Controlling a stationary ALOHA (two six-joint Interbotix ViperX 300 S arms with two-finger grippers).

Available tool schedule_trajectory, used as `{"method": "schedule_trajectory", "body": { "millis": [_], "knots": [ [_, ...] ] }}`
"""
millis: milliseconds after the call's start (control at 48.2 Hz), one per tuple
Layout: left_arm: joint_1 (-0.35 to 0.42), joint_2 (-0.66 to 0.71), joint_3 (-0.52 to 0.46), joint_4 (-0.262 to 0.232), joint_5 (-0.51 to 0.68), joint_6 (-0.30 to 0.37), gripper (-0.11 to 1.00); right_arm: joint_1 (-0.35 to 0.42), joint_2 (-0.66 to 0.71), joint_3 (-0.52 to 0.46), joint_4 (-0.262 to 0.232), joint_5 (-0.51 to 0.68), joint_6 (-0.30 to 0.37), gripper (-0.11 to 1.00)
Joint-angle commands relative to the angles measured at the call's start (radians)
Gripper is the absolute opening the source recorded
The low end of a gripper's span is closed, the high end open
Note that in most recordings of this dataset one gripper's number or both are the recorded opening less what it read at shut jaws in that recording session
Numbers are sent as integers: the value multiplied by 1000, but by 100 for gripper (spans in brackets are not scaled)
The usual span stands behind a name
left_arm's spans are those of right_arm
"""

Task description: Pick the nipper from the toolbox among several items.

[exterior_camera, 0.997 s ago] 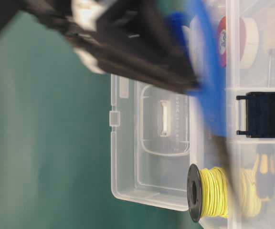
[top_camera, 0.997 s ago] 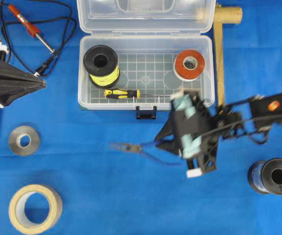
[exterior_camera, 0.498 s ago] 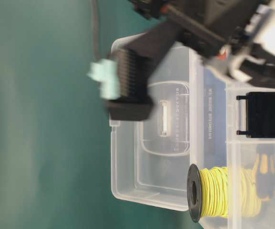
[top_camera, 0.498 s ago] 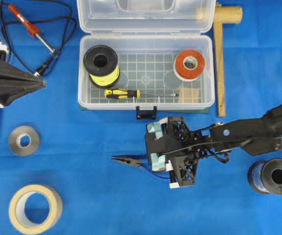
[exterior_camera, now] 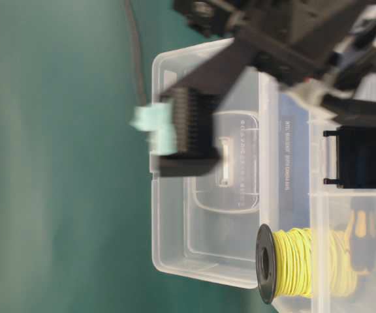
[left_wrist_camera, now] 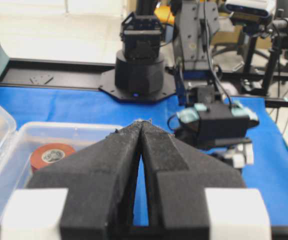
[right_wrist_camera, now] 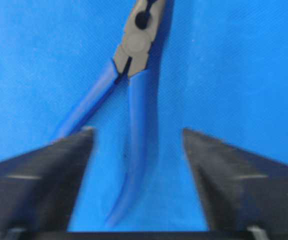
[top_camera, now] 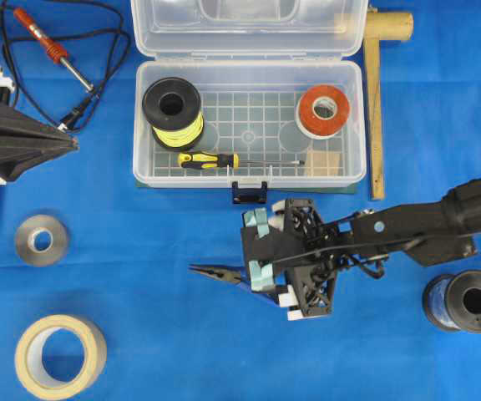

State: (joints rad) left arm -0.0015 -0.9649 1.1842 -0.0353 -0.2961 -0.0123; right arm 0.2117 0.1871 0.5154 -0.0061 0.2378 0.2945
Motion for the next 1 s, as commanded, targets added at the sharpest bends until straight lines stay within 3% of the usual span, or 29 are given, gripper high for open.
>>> {"method": "schedule_trajectory", "body": {
  "millis": [0, 208, 395, 727, 976],
  "knots": [
    [-2, 5, -9, -2, -3, -2, 0, -8, -106, -17, -9, 31, -2, 82],
    [-6, 2, -8, -2, -5, -2, 0, -15, -336, 48, -75, 91, -2, 75],
    [-14, 2, -8, -2, -3, -2, 0, -52, -569, 184, -133, 69, 0, 76],
    [-15, 2, -3, -2, -3, -2, 0, -149, -1008, 526, -146, -89, 0, 75],
    [-14, 3, -2, -2, -3, -2, 0, -216, -1212, 724, -140, -179, 0, 75]
  ]
}}
